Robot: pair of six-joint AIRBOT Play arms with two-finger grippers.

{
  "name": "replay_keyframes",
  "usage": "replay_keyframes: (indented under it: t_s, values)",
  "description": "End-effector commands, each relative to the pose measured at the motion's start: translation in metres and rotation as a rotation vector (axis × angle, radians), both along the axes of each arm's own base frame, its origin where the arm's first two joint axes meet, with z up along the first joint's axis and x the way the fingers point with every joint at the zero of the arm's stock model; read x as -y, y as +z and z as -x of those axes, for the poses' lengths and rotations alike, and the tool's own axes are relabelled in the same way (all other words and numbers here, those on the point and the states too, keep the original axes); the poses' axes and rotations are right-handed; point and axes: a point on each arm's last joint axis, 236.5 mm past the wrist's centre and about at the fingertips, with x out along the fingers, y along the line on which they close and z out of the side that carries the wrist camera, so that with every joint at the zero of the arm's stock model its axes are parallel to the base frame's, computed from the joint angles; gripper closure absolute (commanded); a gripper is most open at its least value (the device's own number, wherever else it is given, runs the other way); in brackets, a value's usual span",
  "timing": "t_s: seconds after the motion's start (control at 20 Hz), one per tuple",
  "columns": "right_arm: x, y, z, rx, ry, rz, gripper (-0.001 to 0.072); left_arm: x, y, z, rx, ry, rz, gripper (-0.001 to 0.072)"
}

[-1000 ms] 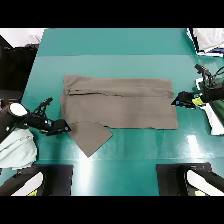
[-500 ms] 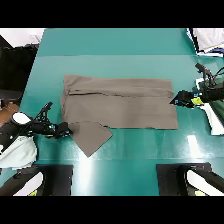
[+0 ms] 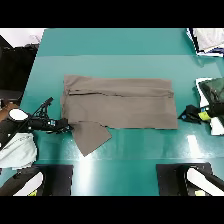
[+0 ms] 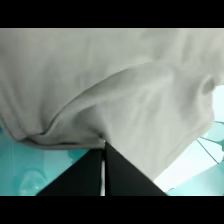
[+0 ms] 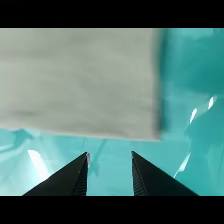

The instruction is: Fold the shirts.

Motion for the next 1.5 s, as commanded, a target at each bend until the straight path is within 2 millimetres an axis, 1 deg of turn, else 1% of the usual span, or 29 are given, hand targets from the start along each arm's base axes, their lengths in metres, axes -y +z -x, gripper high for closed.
replay_keyframes:
  t_s: [0.0, 0.1, 0.15, 0.3, 0.4, 0.5, 0.55, 0.6, 0.65, 0.7, 0.8, 0.9, 0.95, 1.05, 1.1, 1.15, 1.2, 1.25, 1.3, 1.4, 1.45]
  values:
    - [0.023, -0.033, 0.02, -0.035, -0.113, -0.018, 0.0402, 0.001, 0.01, -0.006, 0.027, -0.022, 0.005, 0.0684]
    - [0.015, -0.043, 0.022, -0.055, -0.125, -0.088, 0.0402, 0.001, 0.01, -0.006, 0.027, -0.021, 0.005, 0.0684]
    - [0.009, -0.048, 0.019, -0.057, -0.126, -0.123, 0.0402, 0.001, 0.01, -0.006, 0.027, -0.022, 0.005, 0.0684]
    - [-0.004, -0.054, 0.002, -0.035, -0.15, -0.203, 0.0402, 0.002, 0.01, -0.004, 0.02, -0.028, 0.009, 0.0683]
    - [-0.011, -0.059, 0.003, -0.053, -0.122, -0.2, 0.0403, 0.003, 0.01, -0.002, 0.015, -0.032, 0.011, 0.0684]
    - [-0.014, -0.06, 0.006, -0.062, -0.083, -0.181, 0.0405, 0.003, 0.01, -0.001, 0.012, -0.034, 0.012, 0.0683]
    - [-0.014, -0.059, 0.008, -0.06, -0.063, -0.161, 0.0423, 0.004, 0.01, 0.0, 0.008, -0.038, 0.014, 0.0683]
    - [-0.011, -0.058, 0.011, -0.056, -0.038, -0.13, 0.0586, 0.004, 0.011, 0.002, 0.001, -0.044, 0.018, 0.0684]
    - [-0.007, -0.055, 0.013, -0.045, -0.018, -0.093, 0.0666, 0.005, 0.011, 0.005, -0.008, -0.052, 0.021, 0.0684]
    - [-0.002, -0.05, 0.016, -0.031, -0.002, -0.058, 0.0695, 0.006, 0.011, 0.008, -0.016, -0.06, 0.023, 0.0684]
    - [0.01, -0.038, 0.021, 0.001, 0.026, 0.022, 0.0696, 0.008, 0.012, 0.015, -0.04, -0.083, 0.031, 0.0685]
    - [0.025, -0.027, 0.038, -0.013, 0.058, 0.119, 0.0696, 0.011, 0.016, 0.028, -0.07, -0.122, 0.045, 0.0686]
    - [0.03, -0.022, 0.049, -0.037, 0.065, 0.157, 0.0696, 0.011, 0.02, 0.035, -0.072, -0.143, 0.043, 0.0686]
    - [0.037, -0.009, 0.071, -0.072, 0.099, 0.218, 0.0696, 0.014, 0.039, 0.05, -0.053, -0.178, 0.05, 0.0686]
    - [0.036, -0.001, 0.077, -0.065, 0.105, 0.227, 0.0696, 0.016, 0.049, 0.058, -0.046, -0.185, 0.057, 0.0686]
    - [0.035, 0.006, 0.079, -0.046, 0.1, 0.239, 0.0696, 0.02, 0.06, 0.064, -0.035, -0.186, 0.073, 0.0685]
    - [0.033, 0.013, 0.077, -0.012, 0.079, 0.25, 0.0696, 0.024, 0.071, 0.063, -0.007, -0.179, 0.091, 0.0685]
    - [0.031, 0.02, 0.072, 0.025, 0.068, 0.253, 0.0696, 0.027, 0.082, 0.056, 0.031, -0.165, 0.104, 0.0685]
    - [0.028, 0.029, 0.065, 0.063, 0.065, 0.25, 0.0696, 0.029, 0.097, 0.043, 0.08, -0.155, 0.118, 0.0685]
    - [0.029, 0.05, 0.049, 0.128, 0.05, 0.251, 0.0697, 0.025, 0.123, 0.012, 0.188, -0.127, 0.093, 0.0685]
    - [0.028, 0.06, 0.037, 0.159, 0.045, 0.238, 0.0697, 0.021, 0.132, -0.004, 0.231, -0.109, 0.078, 0.0685]
